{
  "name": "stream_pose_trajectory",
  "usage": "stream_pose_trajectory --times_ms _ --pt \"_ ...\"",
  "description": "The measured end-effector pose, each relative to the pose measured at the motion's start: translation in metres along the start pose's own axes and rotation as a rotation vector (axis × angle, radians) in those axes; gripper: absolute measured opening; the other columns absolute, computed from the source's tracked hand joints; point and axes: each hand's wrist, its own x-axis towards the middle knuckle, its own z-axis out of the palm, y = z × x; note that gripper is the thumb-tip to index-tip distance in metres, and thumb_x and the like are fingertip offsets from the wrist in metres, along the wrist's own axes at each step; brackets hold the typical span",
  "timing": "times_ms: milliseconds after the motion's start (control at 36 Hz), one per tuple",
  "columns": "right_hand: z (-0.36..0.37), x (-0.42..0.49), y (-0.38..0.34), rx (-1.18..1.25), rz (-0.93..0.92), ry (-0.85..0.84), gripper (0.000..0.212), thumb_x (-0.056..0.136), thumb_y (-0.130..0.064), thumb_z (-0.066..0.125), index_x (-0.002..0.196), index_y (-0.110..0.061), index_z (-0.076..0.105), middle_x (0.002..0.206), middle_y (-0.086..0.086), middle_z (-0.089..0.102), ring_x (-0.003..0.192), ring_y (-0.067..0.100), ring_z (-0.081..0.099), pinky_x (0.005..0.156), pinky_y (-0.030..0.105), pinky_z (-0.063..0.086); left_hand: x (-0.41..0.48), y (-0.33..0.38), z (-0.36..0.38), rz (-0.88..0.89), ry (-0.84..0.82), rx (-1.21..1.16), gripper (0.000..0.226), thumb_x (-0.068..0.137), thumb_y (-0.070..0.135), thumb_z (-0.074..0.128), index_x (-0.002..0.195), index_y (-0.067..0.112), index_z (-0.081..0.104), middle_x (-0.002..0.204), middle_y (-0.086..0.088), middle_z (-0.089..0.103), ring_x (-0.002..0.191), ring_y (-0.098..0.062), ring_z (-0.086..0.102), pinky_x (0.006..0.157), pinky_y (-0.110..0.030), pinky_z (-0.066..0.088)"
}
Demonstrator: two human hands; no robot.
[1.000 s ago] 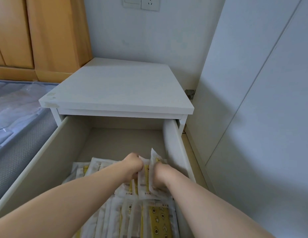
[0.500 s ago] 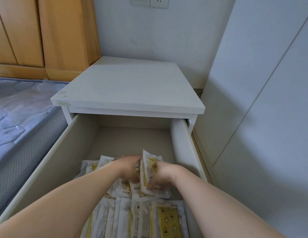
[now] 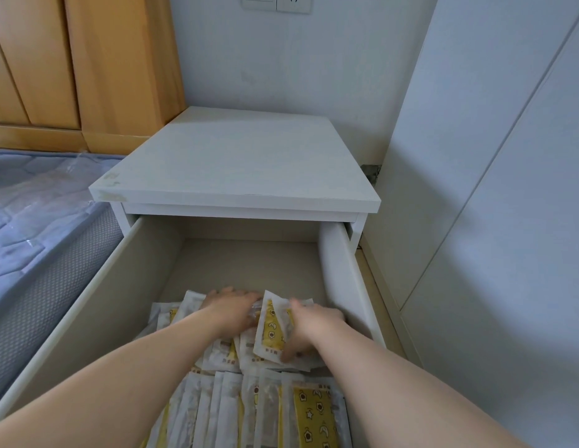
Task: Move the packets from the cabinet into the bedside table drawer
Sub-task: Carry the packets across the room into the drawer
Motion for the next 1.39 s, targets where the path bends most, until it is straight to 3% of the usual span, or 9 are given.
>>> stream_pose_trajectory --times_ms 139,278,361,444,667,972,1167,1278,1389 --pt "-0.003 0.001 0.001 -0.051 -0.051 -0.129 0.106 0.070 -0.044 0.078 0.148 -0.025 0.009 0.152 0.011 0.010 0.138 0.035 0.024 0.104 0.048 0.038 -0.003 -0.005 -0.013 0.055 -0.219 -0.144 0.094 0.080 0.049 0.065 0.150 0.028 0.006 0.159 0.001 0.005 0.146 -0.023 0.003 0.118 -0.046 0.013" --pt "0.000 0.006 -0.002 -0.045 0.014 -0.141 0.102 0.068 -0.034 0.081 0.146 -0.014 0.018 0.148 0.012 0.029 0.134 0.033 0.034 0.103 0.046 0.042 -0.008 -0.008 -0.009 0.051 -0.346 0.090 0.118 0.070 0.052 0.074 0.149 0.031 -0.010 0.159 0.004 -0.011 0.145 -0.027 -0.012 0.116 -0.056 0.006" --pt "-0.005 0.001 0.000 -0.120 0.029 -0.176 0.079 0.078 -0.047 0.069 0.140 -0.012 0.035 0.141 0.010 0.043 0.128 0.029 0.044 0.102 0.041 0.042 -0.008 -0.008 -0.006 0.067 -0.298 0.097 0.114 0.072 0.053 0.072 0.149 0.032 -0.008 0.159 0.006 -0.010 0.145 -0.026 -0.012 0.115 -0.058 0.004" --pt "-0.004 0.000 -0.001 -0.208 0.034 -0.097 0.087 0.073 -0.064 0.065 0.137 -0.012 0.039 0.138 0.010 0.047 0.121 0.030 0.051 0.097 0.042 0.045 -0.007 -0.007 -0.005 0.101 -0.266 0.103 0.105 0.076 0.051 0.069 0.149 0.036 -0.004 0.159 0.008 -0.010 0.146 -0.024 -0.012 0.114 -0.057 0.002" --pt "0.003 0.007 -0.002 -0.077 -0.240 0.016 0.107 0.070 -0.039 0.079 0.148 -0.041 0.004 0.157 -0.004 -0.017 0.142 0.037 0.013 0.106 0.048 0.036 -0.005 -0.007 -0.003 0.115 -0.245 0.027 0.096 0.078 0.045 0.070 0.150 0.031 0.008 0.159 0.009 0.002 0.146 -0.021 0.007 0.115 -0.050 0.013" --pt "-0.002 0.007 0.001 -0.097 -0.151 -0.019 0.085 0.068 -0.038 0.080 0.138 -0.018 0.035 0.151 0.007 0.010 0.121 0.034 0.045 0.092 0.042 0.048 -0.004 -0.005 -0.009 0.063 -0.204 -0.115 0.106 0.074 0.033 0.077 0.151 0.029 0.005 0.157 0.004 0.016 0.143 -0.020 0.020 0.115 -0.039 0.024" --pt "0.002 0.011 0.003 -0.015 -0.125 -0.050 0.100 0.066 -0.037 0.082 0.144 -0.018 0.021 0.152 0.004 0.008 0.133 0.033 0.034 0.098 0.045 0.045 -0.003 -0.001 -0.011 0.077 -0.259 -0.116 0.101 0.076 0.051 0.070 0.150 0.032 0.004 0.156 0.005 0.015 0.143 -0.023 0.015 0.115 -0.043 0.022" --pt "0.000 0.011 0.003 -0.024 -0.120 -0.071 0.102 0.067 -0.036 0.081 0.146 -0.019 0.018 0.154 0.006 0.005 0.136 0.035 0.029 0.101 0.047 0.043 -0.003 0.008 -0.013 0.022 -0.188 -0.339 0.074 0.092 0.024 0.056 0.150 0.028 0.012 0.148 -0.001 0.034 0.135 -0.022 0.033 0.109 -0.036 0.029" --pt "0.000 0.011 0.003 -0.018 -0.112 -0.063 0.098 0.068 -0.035 0.081 0.144 -0.019 0.021 0.153 0.006 0.007 0.133 0.036 0.033 0.101 0.048 0.042 -0.007 0.008 -0.012 -0.196 -0.028 0.027 0.054 0.090 0.007 0.041 0.142 0.015 0.030 0.147 -0.009 0.032 0.135 -0.029 0.027 0.109 -0.045 0.023"
